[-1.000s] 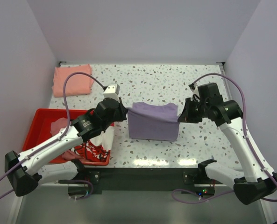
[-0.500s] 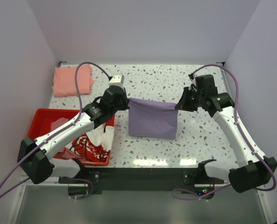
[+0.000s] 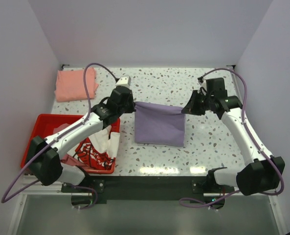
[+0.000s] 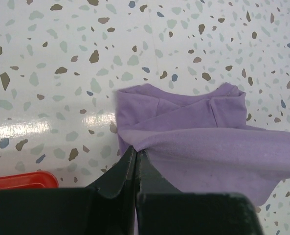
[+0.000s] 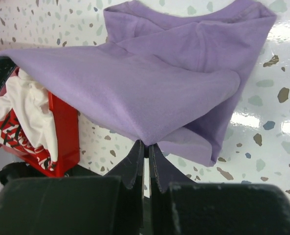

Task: Fold and stack the t-shirts
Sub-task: Fold the tshirt

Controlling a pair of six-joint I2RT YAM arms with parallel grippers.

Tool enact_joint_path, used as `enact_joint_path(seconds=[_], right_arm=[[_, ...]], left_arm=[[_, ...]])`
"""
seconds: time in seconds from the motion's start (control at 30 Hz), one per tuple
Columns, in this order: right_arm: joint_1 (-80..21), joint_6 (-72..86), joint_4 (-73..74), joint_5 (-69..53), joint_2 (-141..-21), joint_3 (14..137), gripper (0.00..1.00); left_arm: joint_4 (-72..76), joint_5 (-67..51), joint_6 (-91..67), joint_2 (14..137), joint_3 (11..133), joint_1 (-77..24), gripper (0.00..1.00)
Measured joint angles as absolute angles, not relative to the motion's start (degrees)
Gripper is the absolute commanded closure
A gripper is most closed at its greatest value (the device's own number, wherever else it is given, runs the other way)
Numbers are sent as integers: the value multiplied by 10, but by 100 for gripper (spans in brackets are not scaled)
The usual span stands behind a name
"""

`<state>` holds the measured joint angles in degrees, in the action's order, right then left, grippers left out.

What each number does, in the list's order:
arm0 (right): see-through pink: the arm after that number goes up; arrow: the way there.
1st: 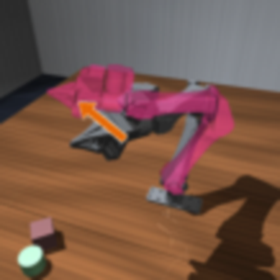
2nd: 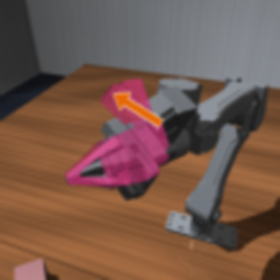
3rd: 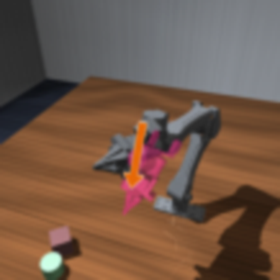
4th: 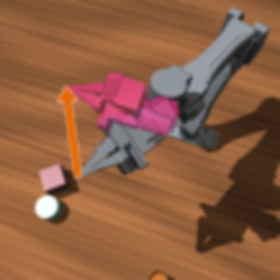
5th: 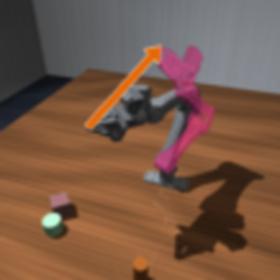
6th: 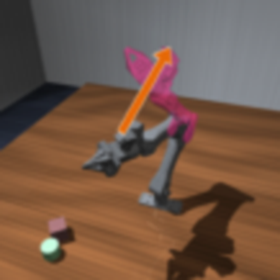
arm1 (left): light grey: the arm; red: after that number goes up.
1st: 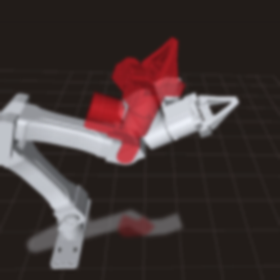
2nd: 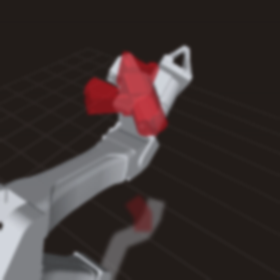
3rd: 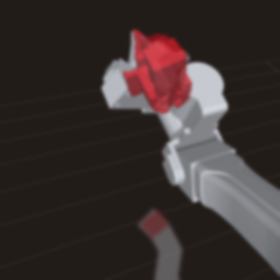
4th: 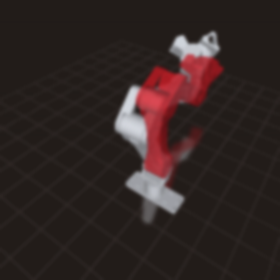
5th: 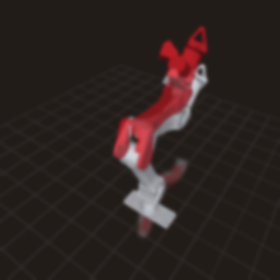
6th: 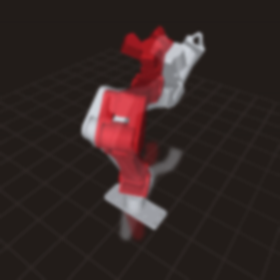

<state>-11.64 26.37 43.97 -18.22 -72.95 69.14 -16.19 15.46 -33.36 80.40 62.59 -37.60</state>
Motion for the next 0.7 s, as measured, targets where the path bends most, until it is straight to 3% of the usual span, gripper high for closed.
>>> enact_joint_path(seconds=[0.17,0.47,0.7], right_arm=[[-116,251,437,-235,-701,665,100],[-116,239,462,-311,-517,600,100],[-116,241,472,-284,-527,583,100]], left_arm=[[-151,141,-334,762,596,-375,100],[-124,83,-357,541,456,-389,100],[-117,80,-364,566,446,-391,100]])
